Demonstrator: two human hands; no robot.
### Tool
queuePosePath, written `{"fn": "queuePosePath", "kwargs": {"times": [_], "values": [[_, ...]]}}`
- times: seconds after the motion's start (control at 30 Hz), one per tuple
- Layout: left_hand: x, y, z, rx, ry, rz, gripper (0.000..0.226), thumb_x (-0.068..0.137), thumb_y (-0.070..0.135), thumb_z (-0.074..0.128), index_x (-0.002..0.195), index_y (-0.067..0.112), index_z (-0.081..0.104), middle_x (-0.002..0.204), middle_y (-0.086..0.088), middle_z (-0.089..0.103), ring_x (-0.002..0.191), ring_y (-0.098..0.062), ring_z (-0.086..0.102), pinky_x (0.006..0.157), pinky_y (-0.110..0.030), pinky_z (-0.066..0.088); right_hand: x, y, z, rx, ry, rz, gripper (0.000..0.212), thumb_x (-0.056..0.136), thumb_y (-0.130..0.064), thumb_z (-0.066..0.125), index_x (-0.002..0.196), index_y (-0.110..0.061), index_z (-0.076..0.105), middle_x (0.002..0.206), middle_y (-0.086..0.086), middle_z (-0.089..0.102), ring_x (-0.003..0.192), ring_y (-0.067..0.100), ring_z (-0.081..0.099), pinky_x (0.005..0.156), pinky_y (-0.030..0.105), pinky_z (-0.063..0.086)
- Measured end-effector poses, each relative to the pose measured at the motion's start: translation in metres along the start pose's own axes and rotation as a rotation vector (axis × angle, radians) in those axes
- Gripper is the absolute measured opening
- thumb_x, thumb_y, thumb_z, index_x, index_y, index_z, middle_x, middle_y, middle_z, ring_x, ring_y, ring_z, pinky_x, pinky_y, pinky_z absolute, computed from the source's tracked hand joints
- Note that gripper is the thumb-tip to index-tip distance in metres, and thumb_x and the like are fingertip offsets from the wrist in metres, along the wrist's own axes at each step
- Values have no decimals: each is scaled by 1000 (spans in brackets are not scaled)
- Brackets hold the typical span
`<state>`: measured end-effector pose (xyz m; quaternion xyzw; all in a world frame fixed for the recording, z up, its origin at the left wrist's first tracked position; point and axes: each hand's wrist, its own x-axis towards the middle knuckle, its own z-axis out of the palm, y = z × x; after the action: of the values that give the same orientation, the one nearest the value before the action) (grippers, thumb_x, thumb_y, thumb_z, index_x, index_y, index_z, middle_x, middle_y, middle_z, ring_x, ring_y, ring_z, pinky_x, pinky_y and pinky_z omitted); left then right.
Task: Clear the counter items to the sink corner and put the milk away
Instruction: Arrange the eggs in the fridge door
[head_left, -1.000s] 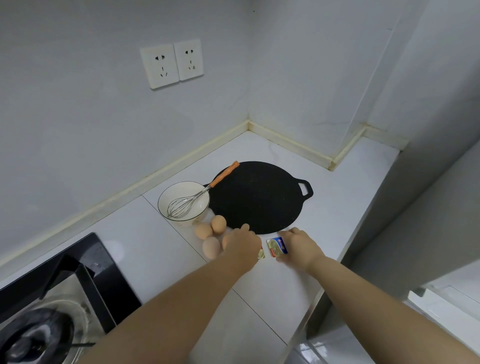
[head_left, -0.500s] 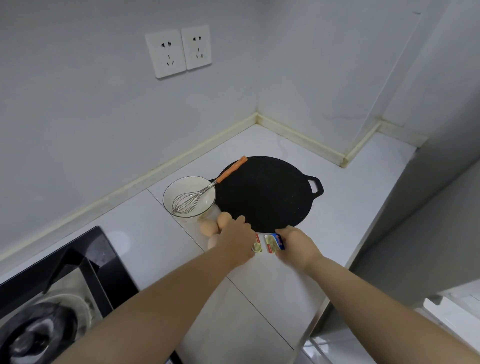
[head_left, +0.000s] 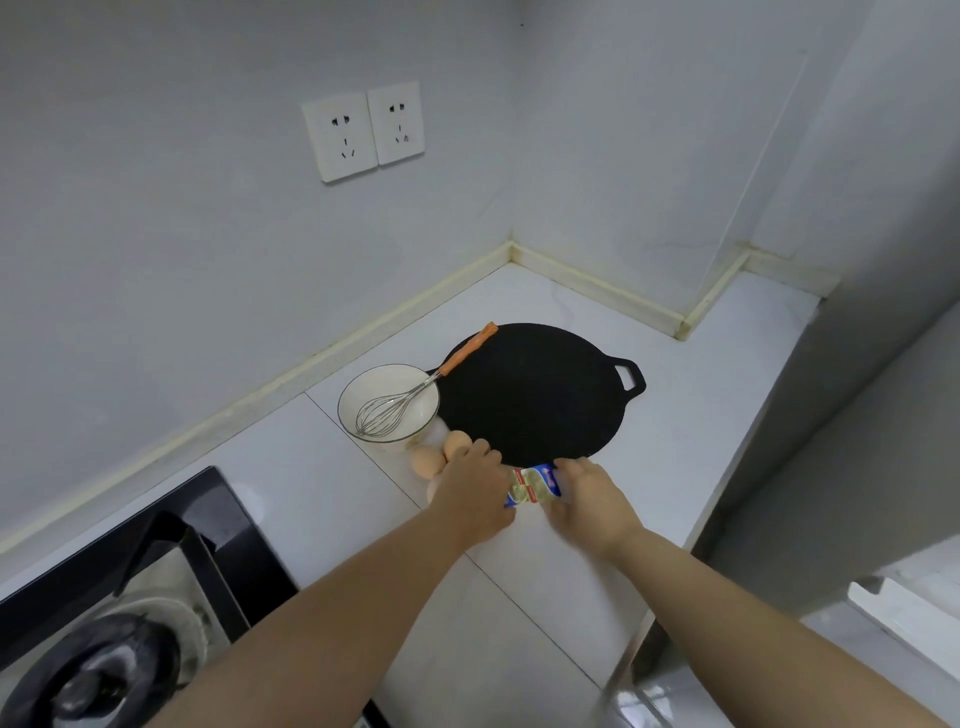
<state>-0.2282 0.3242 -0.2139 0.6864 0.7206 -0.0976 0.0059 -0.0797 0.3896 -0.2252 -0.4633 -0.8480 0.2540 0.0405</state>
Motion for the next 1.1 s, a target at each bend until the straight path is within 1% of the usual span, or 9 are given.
{"fn": "queuePosePath", "kwargs": {"times": [0.07,0.13,0.33,0.47,0.67,0.77,0.87,1.0,1.1], "values": [[-7,2,-3,-34,35,-3,42,89,46,50,116,14,57,111,-3,59,105,-17,48,90,-31,39,-8,-1,-7,-23,25,29,54,91,-28,56,140,-14,38,135,4,47,124,17,44,100,25,37],[-16,3,-10,-65,88,-3,41,90,45,48,115,14,58,112,-2,58,107,-17,48,90,-30,40,-16,-5,-13,-50,60,38,56,93,-25,53,144,-13,31,141,5,41,131,18,37,105,27,34],[-43,14,-34,-119,146,-42,43,90,39,48,125,15,52,125,-3,52,117,-17,44,99,-32,38,-50,-16,-27,-81,98,48,55,94,-23,49,145,-14,30,143,5,39,131,20,36,106,28,33],[-70,26,-58,-155,216,-30,50,90,34,51,136,15,42,141,-5,40,131,-20,33,107,-34,32,-82,-26,-44,-109,155,33,56,92,-20,48,145,-12,30,144,6,37,132,21,34,107,29,32],[-120,36,-80,-244,293,-20,62,91,32,51,146,16,26,152,-5,23,142,-21,17,113,-33,19,-129,-49,-64,-117,236,39,57,91,-18,48,144,-11,29,145,7,35,133,23,32,108,30,29],[-149,33,-86,-262,314,14,65,91,32,50,147,16,21,155,-5,18,143,-21,13,114,-33,16,-156,-65,-68,-113,284,72,57,92,-19,49,144,-10,29,146,7,34,134,24,31,110,31,28],[-181,29,-86,-275,291,31,67,91,34,49,148,16,18,156,-6,14,144,-22,10,114,-33,14,-189,-83,-65,-115,300,103,56,92,-19,48,144,-10,29,146,8,34,134,24,30,110,32,27],[-224,27,-93,-300,327,90,65,91,33,48,147,18,19,157,-6,10,145,-22,6,115,-33,10,-237,-106,-63,-134,357,119,55,92,-19,48,144,-10,30,147,7,34,135,23,30,110,30,26],[-256,31,-96,-361,365,101,62,91,32,49,145,18,21,156,-4,13,143,-20,12,113,-32,16,-273,-122,-59,-102,423,128,55,92,-18,49,143,-10,31,146,7,35,135,22,30,111,28,24]]}}
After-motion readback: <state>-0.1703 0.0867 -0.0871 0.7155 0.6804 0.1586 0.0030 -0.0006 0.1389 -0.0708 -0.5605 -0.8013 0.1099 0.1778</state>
